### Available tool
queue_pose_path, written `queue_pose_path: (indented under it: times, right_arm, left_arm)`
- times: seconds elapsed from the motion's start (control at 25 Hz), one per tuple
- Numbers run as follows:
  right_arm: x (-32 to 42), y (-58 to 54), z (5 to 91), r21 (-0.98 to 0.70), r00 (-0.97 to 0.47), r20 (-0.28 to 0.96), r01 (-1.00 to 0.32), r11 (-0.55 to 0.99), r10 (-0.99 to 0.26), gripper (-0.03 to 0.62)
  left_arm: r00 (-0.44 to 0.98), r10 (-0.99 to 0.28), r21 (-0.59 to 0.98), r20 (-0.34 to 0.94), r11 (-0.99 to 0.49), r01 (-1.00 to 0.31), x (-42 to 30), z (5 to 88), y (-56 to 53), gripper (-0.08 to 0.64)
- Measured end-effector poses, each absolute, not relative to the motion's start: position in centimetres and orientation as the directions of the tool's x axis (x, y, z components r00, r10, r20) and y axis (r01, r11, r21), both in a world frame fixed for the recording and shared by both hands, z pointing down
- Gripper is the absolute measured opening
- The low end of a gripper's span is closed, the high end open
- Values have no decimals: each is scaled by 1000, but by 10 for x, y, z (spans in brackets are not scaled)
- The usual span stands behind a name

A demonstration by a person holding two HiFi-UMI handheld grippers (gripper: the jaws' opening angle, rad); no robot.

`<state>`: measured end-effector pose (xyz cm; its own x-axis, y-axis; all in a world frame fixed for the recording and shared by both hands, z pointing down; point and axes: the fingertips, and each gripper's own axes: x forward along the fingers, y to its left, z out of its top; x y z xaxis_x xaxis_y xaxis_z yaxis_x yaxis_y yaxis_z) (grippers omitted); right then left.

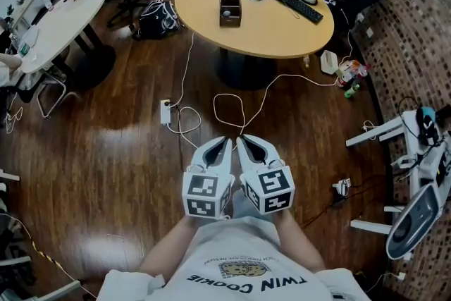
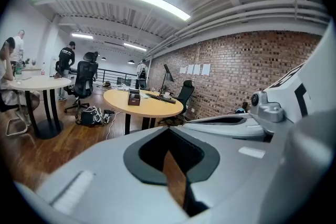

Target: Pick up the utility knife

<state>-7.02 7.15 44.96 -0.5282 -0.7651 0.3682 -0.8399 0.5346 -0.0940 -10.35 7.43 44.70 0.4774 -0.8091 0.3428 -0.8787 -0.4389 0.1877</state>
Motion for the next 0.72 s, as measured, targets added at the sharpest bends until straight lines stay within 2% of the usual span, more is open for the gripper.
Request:
queue_pose_path:
  times: [0.32, 0.72]
  right_arm:
    - [-66, -21, 462, -115, -571, 354, -812, 572, -740, 2]
    - [-11, -169, 449, -140, -633, 341, -766, 628, -695, 2]
  left_arm:
    - [445, -819, 166, 361, -413, -895, -94, 461, -18, 6]
    - [350, -865, 93, 360, -340, -936, -54, 443, -178, 6]
